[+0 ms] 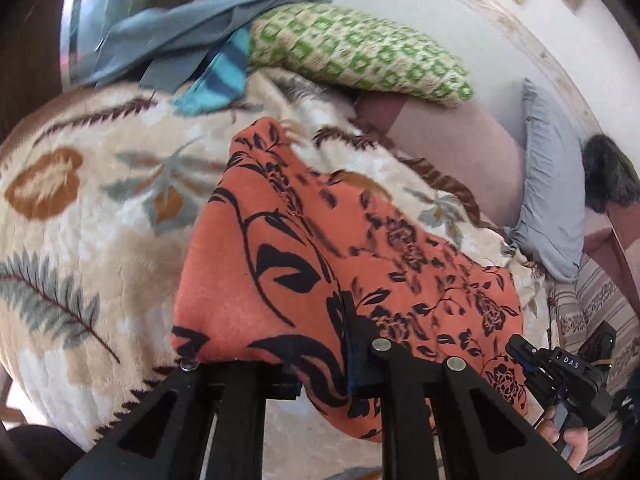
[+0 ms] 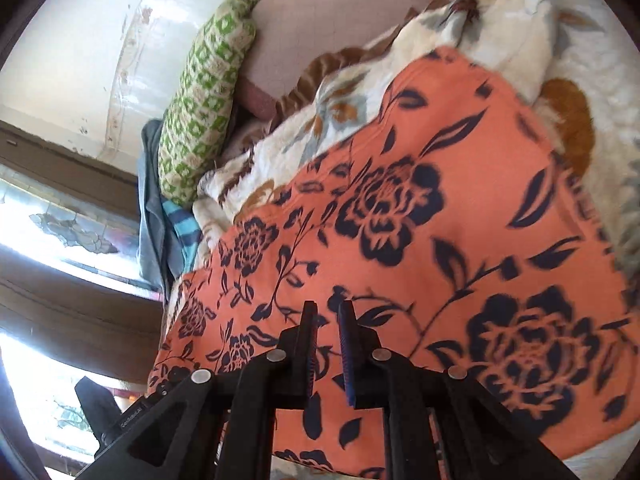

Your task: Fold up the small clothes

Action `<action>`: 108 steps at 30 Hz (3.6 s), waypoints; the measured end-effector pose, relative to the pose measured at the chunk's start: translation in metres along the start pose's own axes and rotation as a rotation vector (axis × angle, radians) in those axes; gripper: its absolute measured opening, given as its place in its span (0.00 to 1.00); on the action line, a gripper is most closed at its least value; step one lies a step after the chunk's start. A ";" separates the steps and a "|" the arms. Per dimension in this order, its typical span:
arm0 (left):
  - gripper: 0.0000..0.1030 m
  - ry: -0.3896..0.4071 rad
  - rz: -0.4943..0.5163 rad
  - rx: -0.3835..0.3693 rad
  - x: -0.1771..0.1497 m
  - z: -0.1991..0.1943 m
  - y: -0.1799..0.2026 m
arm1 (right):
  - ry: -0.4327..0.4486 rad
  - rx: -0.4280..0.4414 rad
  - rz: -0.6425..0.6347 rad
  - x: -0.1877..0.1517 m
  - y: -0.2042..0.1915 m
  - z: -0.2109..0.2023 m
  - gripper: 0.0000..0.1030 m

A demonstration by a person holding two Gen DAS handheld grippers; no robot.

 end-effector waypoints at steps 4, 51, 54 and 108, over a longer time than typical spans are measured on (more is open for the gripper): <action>0.15 0.043 0.174 -0.062 -0.003 -0.014 0.076 | 0.122 -0.049 0.100 0.003 0.038 -0.045 0.13; 0.78 -0.213 0.583 -0.087 -0.044 0.076 0.163 | 0.054 0.125 0.000 0.027 0.036 -0.052 0.07; 0.78 -0.162 0.600 -0.036 -0.015 0.106 0.187 | 0.077 0.086 0.014 0.060 0.033 -0.028 0.07; 0.78 -0.357 0.482 -0.022 -0.027 0.091 0.138 | -0.102 -0.037 -0.025 -0.007 0.008 -0.043 0.08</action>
Point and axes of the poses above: each gripper's, at about its wrist camera, not at the fingertips, and z roughly the way its jaws point, y to its right, x to its top, the point moved 1 cm from there along z, roughly the way its jaws point, and after that the axes turned 14 degrees about -z, right-handed, at the moved point
